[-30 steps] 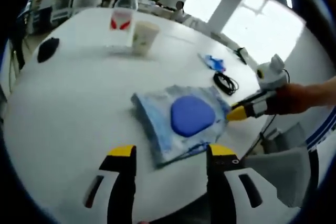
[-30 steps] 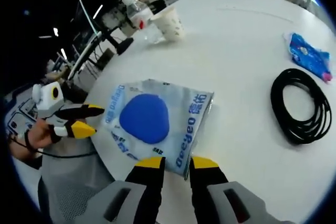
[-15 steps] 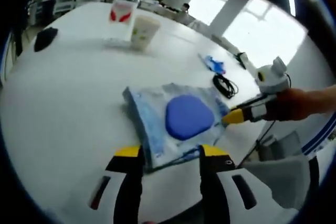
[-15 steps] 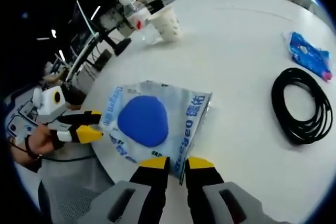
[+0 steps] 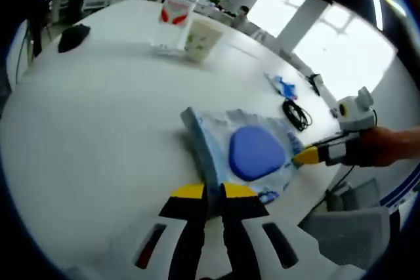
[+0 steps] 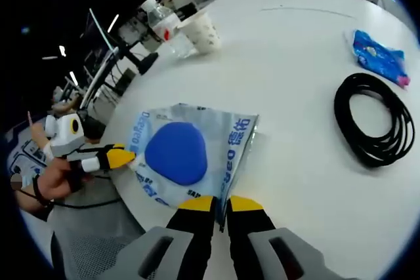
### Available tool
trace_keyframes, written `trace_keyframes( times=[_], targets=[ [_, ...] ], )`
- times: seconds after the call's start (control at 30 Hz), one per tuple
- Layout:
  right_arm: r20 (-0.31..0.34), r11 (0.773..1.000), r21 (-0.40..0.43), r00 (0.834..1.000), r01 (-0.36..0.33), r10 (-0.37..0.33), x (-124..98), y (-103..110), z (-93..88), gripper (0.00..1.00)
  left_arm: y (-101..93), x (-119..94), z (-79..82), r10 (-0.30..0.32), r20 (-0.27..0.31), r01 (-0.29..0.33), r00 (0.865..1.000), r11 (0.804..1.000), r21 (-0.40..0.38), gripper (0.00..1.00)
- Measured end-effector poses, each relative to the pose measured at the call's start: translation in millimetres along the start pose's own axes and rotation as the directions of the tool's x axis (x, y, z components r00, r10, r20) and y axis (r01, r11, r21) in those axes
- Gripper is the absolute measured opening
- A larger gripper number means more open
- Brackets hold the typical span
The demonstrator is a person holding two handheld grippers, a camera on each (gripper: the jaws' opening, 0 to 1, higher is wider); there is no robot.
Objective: Arrange the tabletop items into an orderly group along one side of the table until the central work area is clear of visible clutter.
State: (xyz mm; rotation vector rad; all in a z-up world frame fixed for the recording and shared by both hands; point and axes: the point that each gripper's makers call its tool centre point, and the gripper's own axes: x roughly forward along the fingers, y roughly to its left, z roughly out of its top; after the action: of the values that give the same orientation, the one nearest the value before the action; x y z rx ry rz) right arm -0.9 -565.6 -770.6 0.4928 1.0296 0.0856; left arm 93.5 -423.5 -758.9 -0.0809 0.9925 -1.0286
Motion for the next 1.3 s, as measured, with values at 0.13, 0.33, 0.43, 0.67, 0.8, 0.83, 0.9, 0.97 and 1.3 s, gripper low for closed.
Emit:
trace_keyframes(
  times=[0.13,0.33,0.43,0.67,0.8,0.83,0.9,0.97,1.3],
  targets=[
    [-0.019,0.999,-0.043,1.000,0.014,-0.015,1,1,1.9,0.02,0.7,1,-2.0,0.006,0.001,-0.006,1.000,1.000,-0.006,0.03],
    [-0.024,0.998,-0.066,0.999,0.022,-0.024,-2,5,2.3,0.00,-3.4,-1,-1.8,-0.012,0.001,0.012,1.000,1.000,0.009,0.01],
    [-0.022,0.997,-0.072,0.999,0.024,-0.026,-5,5,4.1,0.00,-5.3,-2,-2.4,-0.020,-0.001,0.020,1.000,1.000,0.012,0.00],
    [-0.011,0.997,-0.073,0.999,0.030,-0.031,-13,4,5.8,0.00,-12.9,-3,0.6,-0.036,0.001,0.036,0.999,0.999,0.025,0.00],
    [-0.001,0.997,-0.063,0.999,0.034,-0.034,-21,0,5.9,0.00,-19.5,-3,4.8,-0.049,0.003,0.049,0.999,0.998,0.035,0.00],
    [0.002,0.997,-0.062,0.999,0.034,-0.034,-24,-1,5.0,0.00,-21.0,-2,6.2,-0.051,0.003,0.051,0.999,0.998,0.039,0.00],
    [0.009,0.997,-0.060,0.999,0.039,-0.038,-24,-3,6.1,0.00,-23.6,-2,8.5,-0.055,0.006,0.055,0.998,0.998,0.043,0.00],
    [0.016,0.997,-0.056,0.999,0.043,-0.042,-28,-3,5.8,0.00,-28.4,-2,11.6,-0.063,0.008,0.062,0.998,0.997,0.051,0.00],
    [0.039,0.997,-0.041,0.997,0.067,-0.065,-40,-18,9.3,0.00,-46.9,3,26.2,-0.093,0.011,0.092,0.996,0.992,0.091,0.00]
  ],
)
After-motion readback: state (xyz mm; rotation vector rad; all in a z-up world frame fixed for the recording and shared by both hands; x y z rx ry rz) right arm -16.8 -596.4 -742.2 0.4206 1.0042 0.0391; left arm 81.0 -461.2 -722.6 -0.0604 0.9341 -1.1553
